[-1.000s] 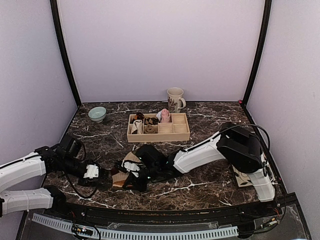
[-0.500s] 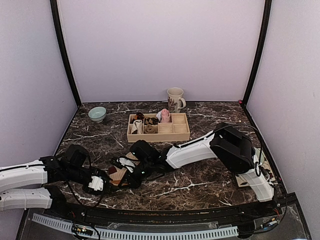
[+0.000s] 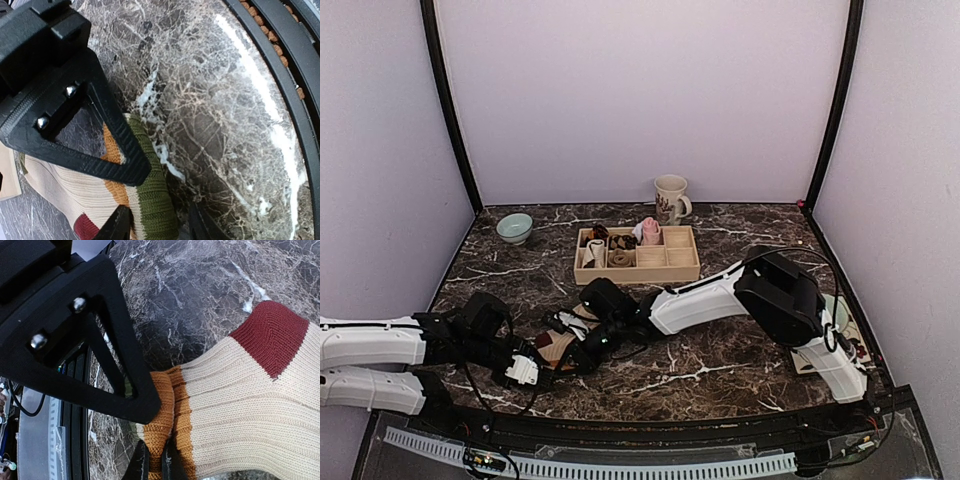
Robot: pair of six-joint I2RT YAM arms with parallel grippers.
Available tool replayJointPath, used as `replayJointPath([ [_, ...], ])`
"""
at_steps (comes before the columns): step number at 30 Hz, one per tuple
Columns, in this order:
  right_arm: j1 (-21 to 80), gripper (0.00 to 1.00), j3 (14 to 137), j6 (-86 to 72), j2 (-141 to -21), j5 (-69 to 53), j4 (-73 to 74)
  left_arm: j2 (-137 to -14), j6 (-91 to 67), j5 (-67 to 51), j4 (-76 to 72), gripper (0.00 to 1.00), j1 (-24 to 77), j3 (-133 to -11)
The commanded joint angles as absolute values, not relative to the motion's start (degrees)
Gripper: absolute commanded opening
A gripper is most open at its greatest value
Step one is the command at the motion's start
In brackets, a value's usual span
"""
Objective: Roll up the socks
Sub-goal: Roll the sock at the center of the board.
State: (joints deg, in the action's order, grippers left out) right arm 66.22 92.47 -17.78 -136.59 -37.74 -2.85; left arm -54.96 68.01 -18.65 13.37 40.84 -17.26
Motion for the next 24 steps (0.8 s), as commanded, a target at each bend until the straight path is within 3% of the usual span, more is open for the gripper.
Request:
replayJointPath([
  [1,66.4,0.00,91.4,-19.5,-141.3,-35.7,3.7,-56.6,66.6,-16.1,11.5,0.42,41.2,-16.4],
  [4,66.3,0.00,91.5,-20.0,-141.3,-35.9,3.6,-57.1,66.9,-16.3,11.5,0.40,41.3,-16.3],
  [6,66.3,0.00,91.4,-20.7,-141.2,-36.1,2.7,-57.8,67.0,-16.3,10.8,0.33,41.3,-16.1],
  [7,66.3,0.04,91.2,-21.2,-141.0,-35.9,1.9,-58.4,67.1,-16.1,10.5,0.28,41.4,-15.9],
  [10,66.4,0.13,90.0,-21.8,-140.0,-35.4,0.1,-59.9,66.7,-15.1,9.7,0.00,41.3,-15.7],
  [11,66.3,0.16,89.0,-21.8,-139.5,-34.8,-0.6,-59.9,66.4,-14.9,9.7,0.00,41.4,-15.6],
  [15,65.5,0.43,84.4,-22.6,-136.5,-33.2,-4.0,-59.0,65.8,-14.7,10.3,0.00,41.4,-15.2],
  [16,64.9,0.61,82.6,-23.2,-135.4,-33.0,-5.4,-59.0,65.8,-14.7,10.6,0.00,41.4,-15.3],
  [17,64.2,0.93,80.9,-24.1,-134.4,-32.9,-7.0,-59.1,65.7,-14.8,11.0,0.00,41.3,-15.5],
  [18,63.4,0.99,79.0,-24.6,-132.6,-32.7,-8.4,-59.2,65.7,-15.1,11.7,0.00,41.4,-15.7],
  [24,60.0,0.99,72.0,-23.6,-125.5,-26.6,-11.2,-59.2,65.7,-17.5,17.5,0.00,41.4,-17.4],
])
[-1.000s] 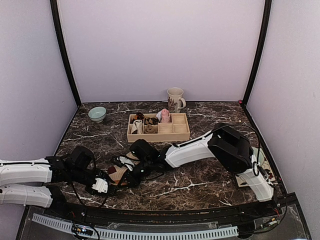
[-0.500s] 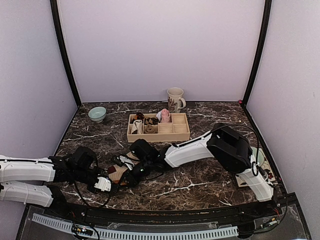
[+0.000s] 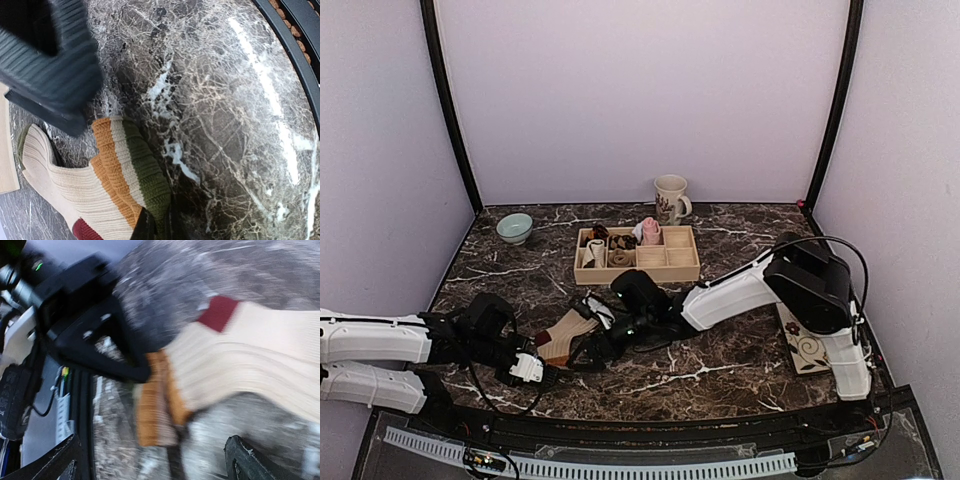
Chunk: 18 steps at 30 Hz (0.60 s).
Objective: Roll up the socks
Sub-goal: Roll the sock at the center of the board.
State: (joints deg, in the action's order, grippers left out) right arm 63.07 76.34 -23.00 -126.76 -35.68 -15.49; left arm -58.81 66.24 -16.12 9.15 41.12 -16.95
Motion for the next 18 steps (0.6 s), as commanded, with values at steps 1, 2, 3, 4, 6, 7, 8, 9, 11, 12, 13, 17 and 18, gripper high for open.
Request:
replayJointPath([
  [1,59.6,0.99,71.6,-23.9,-124.7,-25.9,-12.2,-59.0,65.8,-17.7,17.8,0.00,41.4,-17.5],
  [2,59.3,0.99,71.3,-24.4,-124.1,-25.1,-13.0,-58.9,66.0,-17.8,17.8,0.00,41.4,-17.4],
  [3,59.0,0.99,71.7,-24.9,-124.1,-24.8,-13.2,-58.9,66.1,-17.9,17.8,0.00,41.4,-17.4],
  [4,58.7,0.99,72.7,-25.3,-124.2,-24.6,-13.1,-59.0,66.3,-18.2,17.8,0.00,41.3,-17.5],
  [6,58.6,0.99,74.9,-25.8,-124.5,-24.0,-13.6,-59.5,67.6,-18.9,18.3,0.00,41.3,-17.9],
  [7,58.6,0.99,75.9,-26.1,-124.7,-23.5,-13.6,-59.8,68.0,-19.2,18.6,0.00,41.4,-18.2],
  [8,58.6,0.99,76.9,-26.3,-125.0,-22.4,-13.3,-60.0,68.2,-19.2,18.8,0.00,41.3,-18.5],
  [9,58.6,0.99,77.6,-26.6,-125.1,-21.5,-13.2,-60.2,68.5,-19.1,18.9,0.00,41.3,-18.8],
  [11,58.6,0.99,77.4,-27.0,-125.0,-20.8,-14.6,-60.3,69.1,-18.8,19.4,0.00,41.3,-19.1],
  [12,58.6,0.95,76.7,-27.8,-124.8,-21.0,-16.5,-60.4,69.5,-18.6,19.9,0.00,41.3,-19.2],
  [13,58.4,0.90,76.2,-28.5,-124.9,-22.0,-18.3,-60.6,69.5,-18.5,20.2,0.00,41.3,-19.2],
  [17,58.1,0.49,75.3,-32.2,-126.2,-26.6,-24.8,-62.0,68.5,-18.4,21.1,0.00,41.3,-20.1],
  [18,58.0,0.22,74.4,-33.5,-126.2,-26.8,-26.8,-62.1,68.4,-18.4,21.0,0.00,41.4,-20.1],
])
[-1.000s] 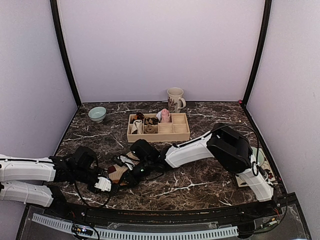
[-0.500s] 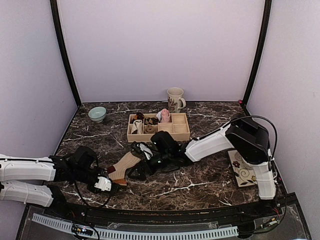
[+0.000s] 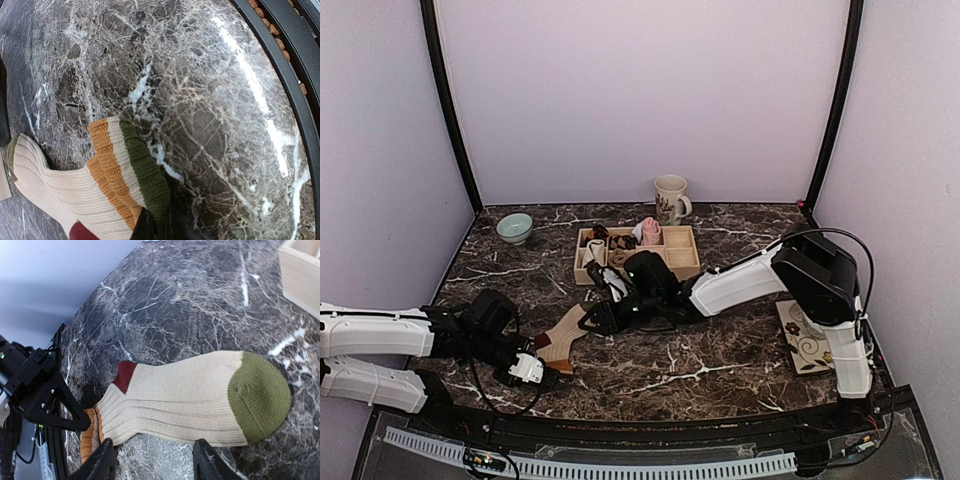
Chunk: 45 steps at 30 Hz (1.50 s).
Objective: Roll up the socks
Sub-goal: Roll the sock at the center of the board.
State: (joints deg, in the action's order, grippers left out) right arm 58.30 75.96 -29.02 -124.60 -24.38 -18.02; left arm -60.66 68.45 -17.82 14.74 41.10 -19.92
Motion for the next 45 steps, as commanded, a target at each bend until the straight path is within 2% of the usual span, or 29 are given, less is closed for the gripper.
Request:
replayJointPath([
  [1,58.0,0.05,73.2,-34.2,-126.0,-26.9,-29.0,-62.2,68.7,-18.1,21.1,0.00,41.4,-20.2],
  [2,58.1,0.00,72.0,-34.3,-125.5,-26.6,-30.5,-62.2,68.7,-17.8,21.4,0.00,41.4,-20.3],
  [3,58.2,0.73,70.9,-34.1,-124.9,-25.9,-31.5,-62.2,68.6,-17.7,22.2,0.00,41.4,-20.7],
  [4,58.1,0.96,70.0,-34.0,-124.2,-25.7,-31.8,-62.5,68.2,-17.4,23.2,0.00,41.3,-21.3],
  [7,58.1,0.99,70.2,-31.3,-122.6,-26.4,-28.6,-64.1,68.0,-16.8,25.1,0.00,41.3,-22.8],
  [9,58.0,0.99,70.4,-31.1,-120.9,-22.0,-24.5,-65.2,67.5,-16.8,25.0,0.00,41.4,-23.5],
  [13,57.6,0.99,79.1,-31.7,-118.9,-6.3,0.1,-65.6,66.6,-17.4,24.9,0.00,41.3,-24.5],
  [14,57.7,0.99,77.7,-32.0,-116.9,-2.0,1.6,-65.5,66.8,-17.6,24.8,0.00,41.4,-24.4],
  [17,57.0,0.99,67.6,-42.3,-108.2,8.8,-2.5,-65.4,66.9,-17.7,24.4,0.00,41.4,-24.2],
  [21,55.5,0.99,52.8,-50.1,-104.0,-0.4,-18.7,-65.8,66.7,-17.8,24.1,0.00,41.3,-24.5],
  [26,60.5,0.99,55.0,-57.1,-107.5,11.2,-6.5,-66.1,65.9,-18.2,23.8,0.00,41.4,-24.4],
  [28,60.2,0.99,51.0,-64.1,-106.8,10.5,-11.7,-65.9,66.1,-18.0,23.8,0.00,41.3,-24.0],
  [30,58.0,0.99,42.1,-68.2,-106.7,4.3,-26.6,-65.4,66.6,-17.7,23.6,0.00,41.4,-23.4],
  [31,57.0,0.93,38.6,-69.1,-107.2,0.8,-36.3,-65.2,66.6,-17.7,23.6,0.00,41.3,-23.2],
  [32,56.1,0.80,36.4,-69.6,-107.8,-1.5,-43.7,-65.0,66.5,-17.8,23.7,0.00,41.4,-23.0],
  [33,55.4,0.60,36.8,-68.9,-108.3,-3.2,-45.5,-64.7,66.4,-18.0,23.6,0.00,41.4,-22.8],
  [34,55.1,0.42,39.4,-67.0,-108.4,-3.6,-41.8,-64.4,66.4,-18.0,23.4,0.00,41.3,-22.7],
  [35,55.1,0.29,43.5,-63.9,-108.5,-2.8,-35.4,-64.3,66.3,-18.1,23.2,0.00,41.3,-22.4],
  [36,55.6,0.17,47.9,-60.5,-108.8,-1.4,-27.7,-64.2,66.2,-18.1,23.0,0.00,41.4,-22.4],
  [37,56.3,0.10,52.6,-57.4,-109.4,-0.2,-21.9,-64.1,66.1,-18.0,23.0,0.00,41.3,-22.3],
  [45,60.0,0.07,81.0,-44.8,-123.1,-3.1,-6.9,-64.8,66.6,-18.5,23.0,0.00,41.3,-22.8],
])
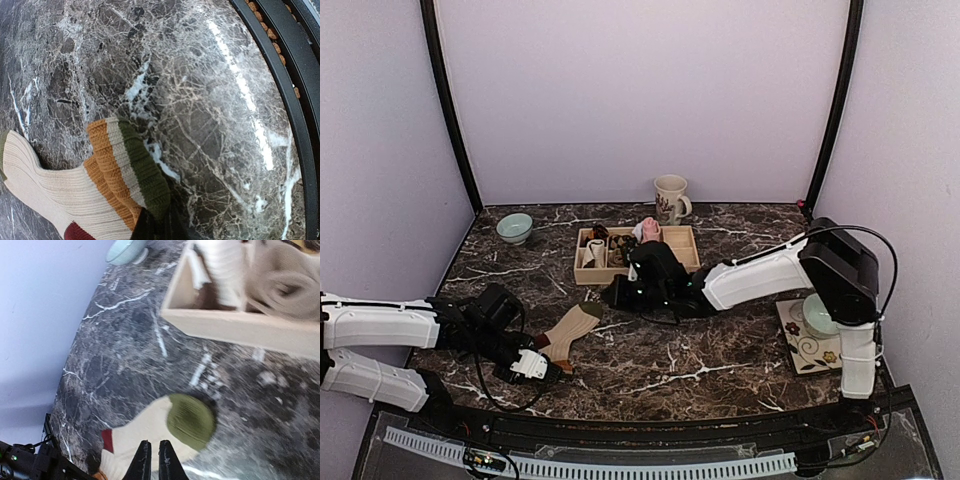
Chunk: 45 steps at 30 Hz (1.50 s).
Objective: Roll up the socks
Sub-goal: Roll the sock at the center of the board.
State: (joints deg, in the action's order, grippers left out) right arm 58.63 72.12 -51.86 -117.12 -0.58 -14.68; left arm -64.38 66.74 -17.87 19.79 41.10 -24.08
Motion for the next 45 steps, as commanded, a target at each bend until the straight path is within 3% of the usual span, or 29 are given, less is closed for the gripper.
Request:
replayJointPath([
  [1,60.2,0.06,83.6,-44.5,-125.1,-4.1,-6.3,-64.9,66.7,-18.5,23.0,0.00,41.3,-22.8],
  [10,61.1,0.01,96.8,-42.0,-137.2,-9.3,0.6,-66.0,67.6,-19.5,22.3,0.00,41.4,-22.6],
  [16,59.4,0.00,93.1,-41.9,-136.7,-4.2,6.1,-70.5,68.8,-21.6,24.3,0.00,41.4,-26.5],
  [23,54.6,0.00,84.6,-39.7,-129.6,0.8,5.1,-85.6,65.8,-21.4,27.8,0.00,42.8,-39.6],
  [31,53.1,0.00,87.0,-35.1,-127.8,4.7,8.2,-89.2,67.1,-21.0,25.0,0.00,43.9,-39.2],
  [34,53.3,0.11,84.0,-32.6,-124.0,4.7,3.7,-89.8,66.6,-22.7,25.4,0.00,43.9,-39.1],
  [38,53.7,0.41,70.3,-27.2,-113.3,4.8,-12.5,-91.2,65.3,-24.8,26.5,0.00,43.9,-40.3],
  [43,55.1,0.52,49.9,-15.9,-97.4,4.0,-26.7,-92.3,63.4,-26.8,26.0,0.00,43.8,-40.4],
  [45,57.8,0.62,42.8,-8.3,-92.3,3.2,-30.6,-93.4,63.3,-27.2,26.9,0.00,43.8,-41.5],
])
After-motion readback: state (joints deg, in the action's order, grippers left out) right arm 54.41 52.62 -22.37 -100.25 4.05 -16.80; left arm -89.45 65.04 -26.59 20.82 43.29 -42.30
